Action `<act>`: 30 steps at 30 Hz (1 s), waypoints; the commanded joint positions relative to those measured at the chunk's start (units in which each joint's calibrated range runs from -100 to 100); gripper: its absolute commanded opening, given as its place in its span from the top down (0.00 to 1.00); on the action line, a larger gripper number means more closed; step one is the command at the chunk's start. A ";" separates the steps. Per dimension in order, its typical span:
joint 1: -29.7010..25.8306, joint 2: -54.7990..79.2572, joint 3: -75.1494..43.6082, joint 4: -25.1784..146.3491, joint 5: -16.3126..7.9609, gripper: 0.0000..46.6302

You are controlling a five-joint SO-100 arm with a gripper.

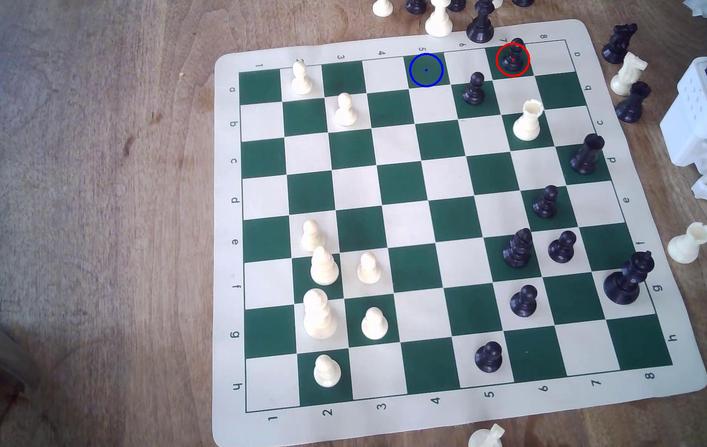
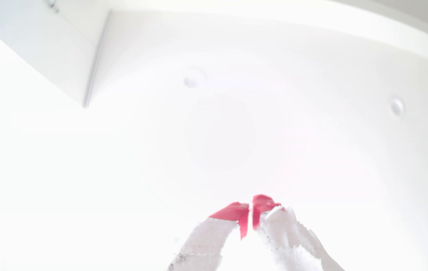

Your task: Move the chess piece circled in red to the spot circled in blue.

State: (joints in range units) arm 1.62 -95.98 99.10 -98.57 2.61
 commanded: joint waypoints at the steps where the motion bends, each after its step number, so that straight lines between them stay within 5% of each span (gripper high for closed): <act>1: -0.41 0.22 0.90 -1.19 0.34 0.97; 4: -1.27 0.56 0.90 8.23 0.20 1.00; 6: -1.11 0.14 0.90 19.53 4.10 1.00; 9: -1.51 0.14 0.90 31.16 6.74 1.00; 14: 8.04 0.22 0.90 55.40 6.64 1.00; 18: 16.64 0.31 -1.00 86.44 2.88 0.97; 21: 20.63 0.22 -12.24 113.23 -2.20 0.91; 30: 23.45 15.84 -35.81 158.43 -3.86 0.90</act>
State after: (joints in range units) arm 23.82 -90.45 77.41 42.07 -0.37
